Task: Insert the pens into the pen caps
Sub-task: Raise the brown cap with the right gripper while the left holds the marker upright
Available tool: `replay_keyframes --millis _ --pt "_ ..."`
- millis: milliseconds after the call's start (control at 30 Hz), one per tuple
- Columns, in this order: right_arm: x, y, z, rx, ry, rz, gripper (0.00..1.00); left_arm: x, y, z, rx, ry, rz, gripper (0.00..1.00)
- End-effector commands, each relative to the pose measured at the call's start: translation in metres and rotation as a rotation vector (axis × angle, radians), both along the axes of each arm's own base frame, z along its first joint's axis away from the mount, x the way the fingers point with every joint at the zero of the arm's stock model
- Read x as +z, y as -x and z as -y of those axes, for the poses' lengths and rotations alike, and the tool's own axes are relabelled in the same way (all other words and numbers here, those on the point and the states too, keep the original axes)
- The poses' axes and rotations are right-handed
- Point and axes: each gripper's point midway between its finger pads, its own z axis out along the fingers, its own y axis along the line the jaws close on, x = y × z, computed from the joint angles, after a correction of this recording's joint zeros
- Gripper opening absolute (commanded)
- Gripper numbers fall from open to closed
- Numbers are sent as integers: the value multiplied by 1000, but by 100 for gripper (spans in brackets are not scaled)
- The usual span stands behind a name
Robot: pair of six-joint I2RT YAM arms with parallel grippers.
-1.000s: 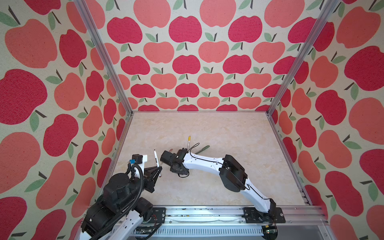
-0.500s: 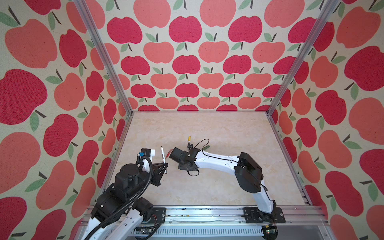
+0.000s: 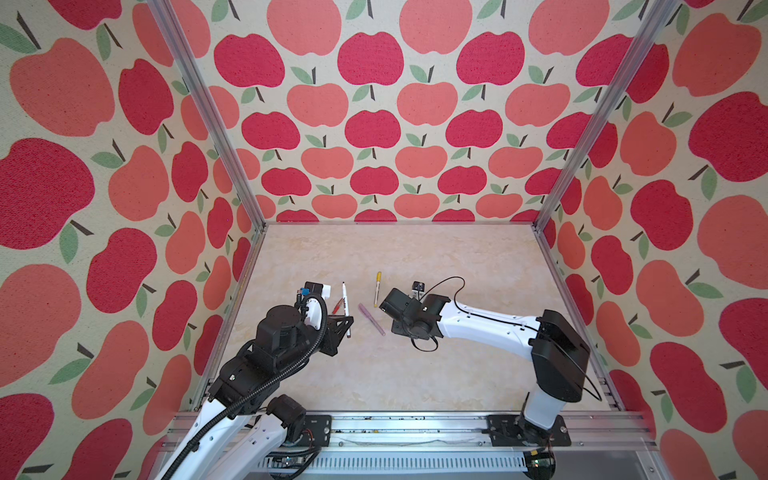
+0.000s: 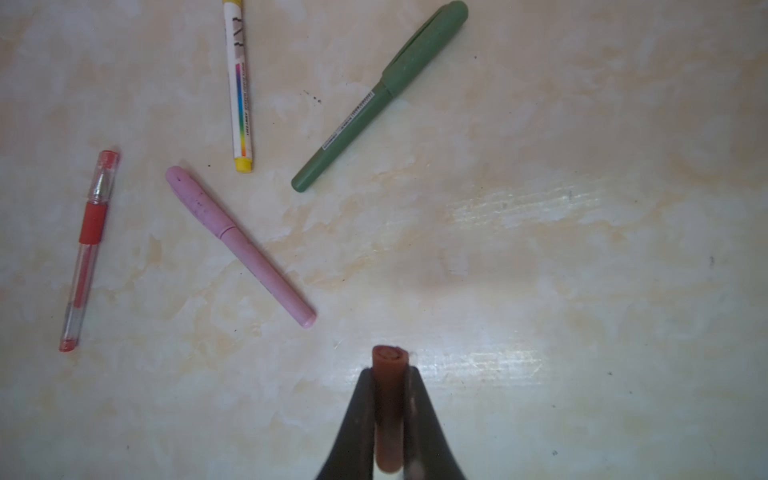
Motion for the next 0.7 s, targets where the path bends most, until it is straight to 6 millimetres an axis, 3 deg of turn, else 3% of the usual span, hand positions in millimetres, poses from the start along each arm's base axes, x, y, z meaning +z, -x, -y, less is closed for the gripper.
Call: replay_keyframes --millis 0,267,667 --pt "-1 -2 23 2 46 15 5 1 -4 13 -27 34 -3 0" --pt "-24 -2 55 -28 90 -36 6 -12 -7 34 -67 15 -39 0" --pt "-49 -10 62 -6 122 -89 11 -26 -6 46 -82 25 -70 0"
